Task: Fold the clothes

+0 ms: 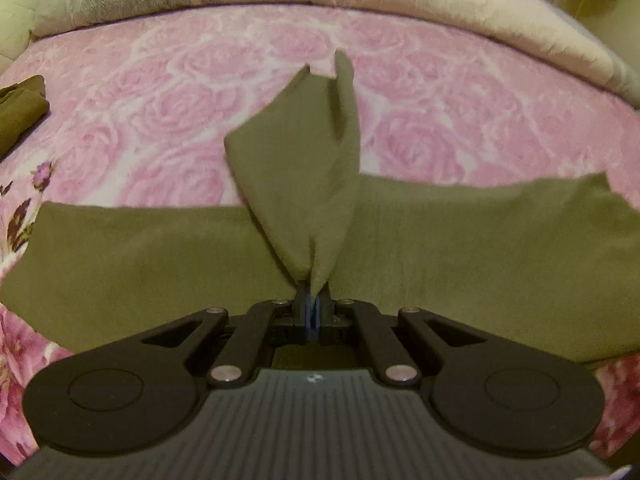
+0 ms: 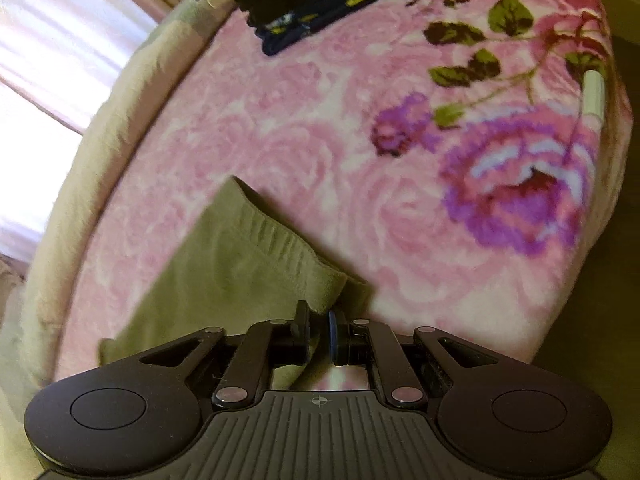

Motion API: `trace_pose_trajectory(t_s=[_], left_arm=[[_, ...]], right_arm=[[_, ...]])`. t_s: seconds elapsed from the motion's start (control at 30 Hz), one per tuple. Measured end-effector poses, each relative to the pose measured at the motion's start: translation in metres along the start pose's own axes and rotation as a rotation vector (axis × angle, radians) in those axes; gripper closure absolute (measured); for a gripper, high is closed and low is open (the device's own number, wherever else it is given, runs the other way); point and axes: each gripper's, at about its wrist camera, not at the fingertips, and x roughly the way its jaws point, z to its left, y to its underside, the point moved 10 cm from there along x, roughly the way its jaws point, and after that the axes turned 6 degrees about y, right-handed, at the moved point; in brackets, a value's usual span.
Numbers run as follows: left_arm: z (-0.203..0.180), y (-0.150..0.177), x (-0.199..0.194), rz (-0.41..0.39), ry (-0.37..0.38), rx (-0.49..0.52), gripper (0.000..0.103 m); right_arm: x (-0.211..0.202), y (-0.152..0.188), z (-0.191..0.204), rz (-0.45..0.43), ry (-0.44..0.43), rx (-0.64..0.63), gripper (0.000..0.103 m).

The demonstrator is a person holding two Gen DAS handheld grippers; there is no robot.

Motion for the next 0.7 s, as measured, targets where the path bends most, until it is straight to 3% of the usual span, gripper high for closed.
trace_pose_trajectory(t_s=[0.07,0.1,0.13,0.17,0.23,0.3,0.43,0.57,0.7], left_arm=[[-0.001,0.004,0.004,0.019,-0.019,0.02,0.094],[-0.002,0.004,0.004,0.03,-0.027,0.033,0.083],[-0.002,0.004,0.0,0.044,-0.036,0.046,0.067],[-0.002,0.002,-0.004,0.057,-0.044,0.058,0.063],[-0.002,-0.006,-0.017,0.057,-0.043,0.077,0.063],[-0.002,-0.02,-0.03,0.043,-0.026,0.082,0.062],[-0.01,-0.068,-0.025,-0.012,0.005,0.091,0.051],[-0.03,-0.119,0.029,-0.047,0.0,0.138,0.05],[-0.048,-0.138,0.089,-0.006,-0.035,0.159,0.05]], right_arm=[[0.002,0.001,0.007,0.006,0.041,-0.072,0.096],[0.001,0.0,0.011,0.012,0.063,-0.114,0.095],[0.0,0.0,0.015,0.019,0.084,-0.159,0.088],[-0.003,-0.002,0.021,0.023,0.101,-0.197,0.059],[-0.012,-0.008,0.026,-0.017,0.148,-0.235,0.015],[-0.023,-0.017,0.032,-0.06,0.168,-0.267,0.015],[-0.034,-0.036,0.034,-0.12,0.225,-0.232,0.015],[-0.027,-0.048,0.04,-0.136,0.212,-0.079,0.015],[-0.023,-0.046,0.046,-0.149,0.242,-0.007,0.015]])
